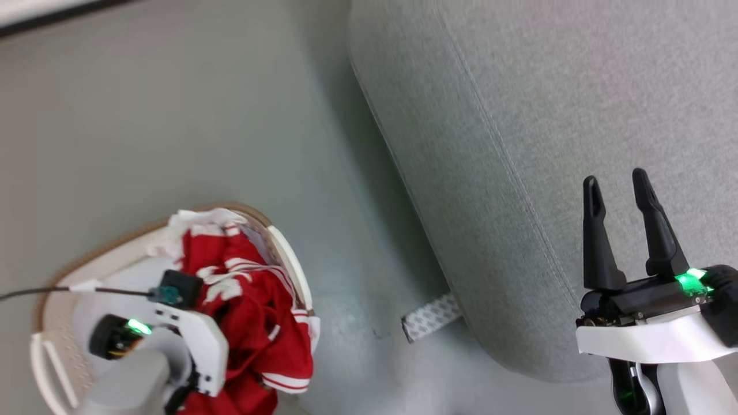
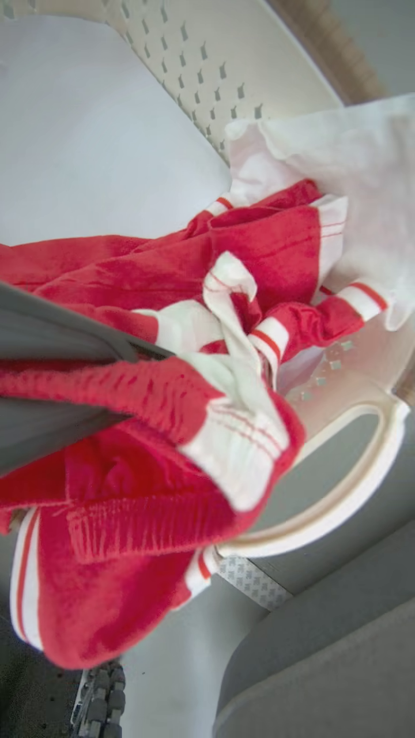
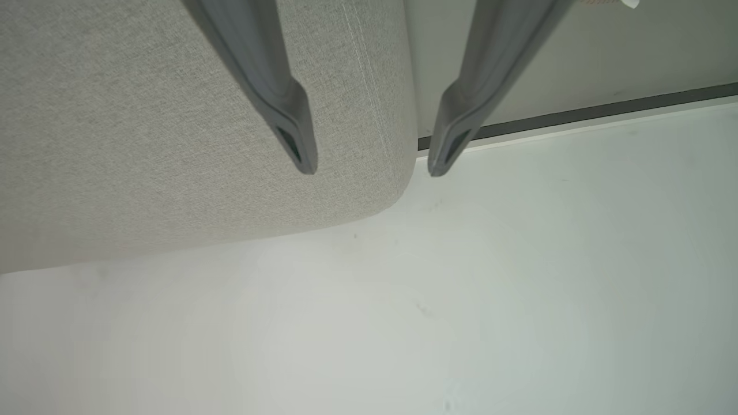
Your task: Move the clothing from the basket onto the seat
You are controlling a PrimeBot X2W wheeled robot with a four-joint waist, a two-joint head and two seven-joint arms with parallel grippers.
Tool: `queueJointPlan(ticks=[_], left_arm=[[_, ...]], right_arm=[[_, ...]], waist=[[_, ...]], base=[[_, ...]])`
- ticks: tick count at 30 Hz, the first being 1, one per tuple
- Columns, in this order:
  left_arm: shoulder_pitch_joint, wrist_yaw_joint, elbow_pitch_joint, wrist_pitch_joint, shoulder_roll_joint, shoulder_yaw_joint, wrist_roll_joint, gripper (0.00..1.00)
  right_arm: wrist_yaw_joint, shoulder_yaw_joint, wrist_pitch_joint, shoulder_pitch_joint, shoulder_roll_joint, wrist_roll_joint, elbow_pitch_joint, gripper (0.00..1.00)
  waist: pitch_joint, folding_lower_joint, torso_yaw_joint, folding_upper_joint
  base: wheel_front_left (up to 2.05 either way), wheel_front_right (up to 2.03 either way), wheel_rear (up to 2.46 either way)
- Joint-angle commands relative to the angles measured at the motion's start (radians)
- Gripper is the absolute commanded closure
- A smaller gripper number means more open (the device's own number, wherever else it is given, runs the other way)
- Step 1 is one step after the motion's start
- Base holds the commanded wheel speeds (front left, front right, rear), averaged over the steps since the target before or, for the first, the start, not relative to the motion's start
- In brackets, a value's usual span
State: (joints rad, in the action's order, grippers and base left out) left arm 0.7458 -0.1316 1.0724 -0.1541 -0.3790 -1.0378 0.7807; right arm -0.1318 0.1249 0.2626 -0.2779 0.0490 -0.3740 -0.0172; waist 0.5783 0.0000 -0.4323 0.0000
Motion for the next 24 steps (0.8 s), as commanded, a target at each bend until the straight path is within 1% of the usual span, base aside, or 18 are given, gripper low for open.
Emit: queueJointPlan(ticks=[1,8,14,20,24], left_arm=[[-0.017,0.002,-0.003,-0.01,0.005,-0.001,0.014,1.0],[-0.057,0.002,-0.031,-0.09,0.074,-0.003,0.085,1.0],[-0.082,0.002,-0.06,-0.112,0.115,0.012,0.097,1.0],[-0.114,0.003,-0.174,-0.11,0.124,0.111,0.041,1.0],[-0.145,0.009,-0.263,-0.11,0.134,0.187,-0.018,1.0]], right_arm=[[0.002,-0.002,0.003,0.011,0.003,0.005,0.006,0.0],[0.002,0.0,0.003,0.038,0.003,0.065,0.053,0.0],[0.002,0.002,0.003,0.06,0.003,0.097,0.092,0.0],[0.002,0.006,0.003,0.082,0.003,0.103,0.119,0.0],[0.002,0.017,0.003,0.098,0.003,0.107,0.133,0.0]], waist=[[-0.056,0.0,0.034,0.0],[-0.209,0.0,0.105,0.0],[-0.317,0.0,0.164,0.0],[-0.409,0.0,0.215,0.0],[-0.454,0.0,0.24,0.0]], base=[[0.0,0.0,0.0],[0.0,0.0,0.0],[0.0,0.0,0.0],[0.0,0.0,0.0],[0.0,0.0,0.0]])
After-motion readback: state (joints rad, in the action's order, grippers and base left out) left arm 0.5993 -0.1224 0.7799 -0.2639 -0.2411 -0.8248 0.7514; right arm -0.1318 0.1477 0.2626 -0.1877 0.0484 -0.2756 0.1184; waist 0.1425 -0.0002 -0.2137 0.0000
